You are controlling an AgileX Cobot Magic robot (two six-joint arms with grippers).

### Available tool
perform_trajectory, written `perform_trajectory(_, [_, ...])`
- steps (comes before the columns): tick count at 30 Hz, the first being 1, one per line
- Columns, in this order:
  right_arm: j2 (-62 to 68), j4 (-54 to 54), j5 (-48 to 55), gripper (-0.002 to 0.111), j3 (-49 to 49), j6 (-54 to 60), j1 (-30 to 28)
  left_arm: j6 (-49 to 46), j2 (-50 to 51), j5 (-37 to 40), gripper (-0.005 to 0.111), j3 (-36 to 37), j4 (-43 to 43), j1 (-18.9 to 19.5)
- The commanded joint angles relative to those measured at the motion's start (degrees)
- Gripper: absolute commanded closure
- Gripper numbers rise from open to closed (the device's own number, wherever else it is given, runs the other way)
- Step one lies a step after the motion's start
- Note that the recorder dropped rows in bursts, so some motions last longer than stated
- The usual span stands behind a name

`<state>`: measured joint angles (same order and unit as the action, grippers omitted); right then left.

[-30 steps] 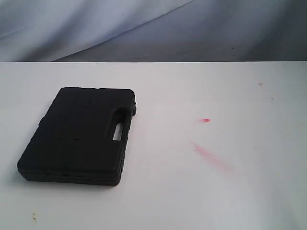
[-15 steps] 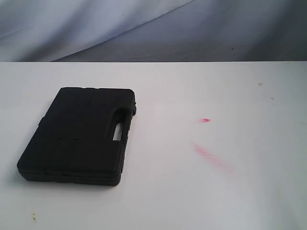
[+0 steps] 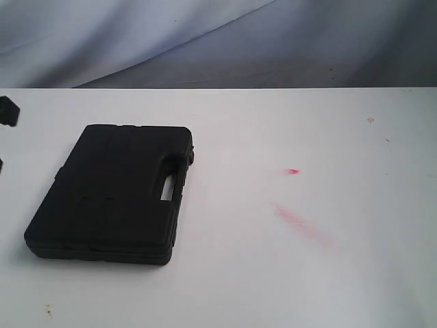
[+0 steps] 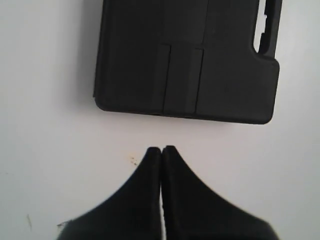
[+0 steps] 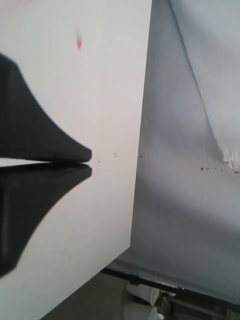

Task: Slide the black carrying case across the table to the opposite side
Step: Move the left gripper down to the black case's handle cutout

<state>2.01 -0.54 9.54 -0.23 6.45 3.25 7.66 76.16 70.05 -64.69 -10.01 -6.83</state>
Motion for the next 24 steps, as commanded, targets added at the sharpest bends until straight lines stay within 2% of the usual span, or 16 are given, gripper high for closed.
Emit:
perform_trajectory(1, [-0.4,-0.67,-0.03,0.108,0.23,0.35,-0.38,4.41,4.37,-2.72,0.107,-0.26,-1.02,-6.95])
perform_trajectory(5, [-0.4,-0.67,-0.03,0.108,0.23,0.35,-0.38,8.12,7.97,-9.2,0.107,-0.26,-0.87,-13.17])
perform_trajectory(9, [-0.4,-0.67,-0.03,0.108,0.23,0.35,-0.38,11.83,13.22,-12.33,0.107,-1.9,0.41,-17.58])
perform_trajectory(14, [-0.4,-0.67,-0.03,0.108,0.23,0.35,-0.38,14.94,22.16,-14.81,0.107,-9.89,2.23,-23.32])
perform_trajectory(19, [-0.4,-0.67,-0.03,0.108,0.23,0.35,-0.38,24.0,30.93,-14.81,0.107,-18.23,12.33,-28.96])
perform_trajectory(21, [-0.4,-0.67,-0.03,0.108,0.23,0.35,-0.38,26.32,34.24,-15.2,0.107,-21.05,15.46,-29.84])
perform_trajectory(24, [-0.4,-0.67,-0.03,0.108,0.23,0.35,-0.38,26.57,37.03,-16.24,0.107,-22.22,15.46,-29.84])
